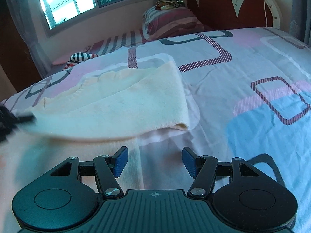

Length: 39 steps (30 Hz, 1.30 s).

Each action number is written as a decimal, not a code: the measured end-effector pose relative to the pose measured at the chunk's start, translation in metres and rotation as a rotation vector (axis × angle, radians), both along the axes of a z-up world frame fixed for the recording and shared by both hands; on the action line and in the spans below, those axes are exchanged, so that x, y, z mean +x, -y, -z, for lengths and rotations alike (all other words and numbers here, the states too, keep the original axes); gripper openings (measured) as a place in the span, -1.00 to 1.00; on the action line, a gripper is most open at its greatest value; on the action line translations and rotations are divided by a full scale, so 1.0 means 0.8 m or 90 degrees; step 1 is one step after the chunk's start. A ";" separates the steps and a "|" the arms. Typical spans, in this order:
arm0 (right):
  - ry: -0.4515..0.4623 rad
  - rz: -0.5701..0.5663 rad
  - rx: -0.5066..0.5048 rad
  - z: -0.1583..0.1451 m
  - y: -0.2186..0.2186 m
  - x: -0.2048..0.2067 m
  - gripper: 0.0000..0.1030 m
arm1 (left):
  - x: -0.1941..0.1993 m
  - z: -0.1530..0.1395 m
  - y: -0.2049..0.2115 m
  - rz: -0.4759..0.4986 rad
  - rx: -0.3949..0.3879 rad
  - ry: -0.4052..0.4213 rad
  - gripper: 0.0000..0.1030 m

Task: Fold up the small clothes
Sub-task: 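Fold the cuff across with the right tool while the left tool grips the sweater, then open the right tool to release the sleeve onto the sweater body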

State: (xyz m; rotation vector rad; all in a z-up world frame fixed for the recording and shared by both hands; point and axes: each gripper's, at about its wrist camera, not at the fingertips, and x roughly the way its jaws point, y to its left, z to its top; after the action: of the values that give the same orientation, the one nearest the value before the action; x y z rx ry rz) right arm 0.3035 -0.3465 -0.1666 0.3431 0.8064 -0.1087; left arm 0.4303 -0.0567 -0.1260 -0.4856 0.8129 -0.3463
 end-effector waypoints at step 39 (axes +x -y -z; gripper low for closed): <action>0.060 0.041 0.083 -0.016 0.042 0.038 -0.64 | -0.029 0.021 -0.145 -0.229 0.207 -0.002 -0.16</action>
State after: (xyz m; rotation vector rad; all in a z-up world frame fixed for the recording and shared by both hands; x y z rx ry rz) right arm 0.3342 -0.3804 -0.1541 0.4941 0.7104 -0.1003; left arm 0.4072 0.0590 -0.1431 -0.3182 0.7499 0.1196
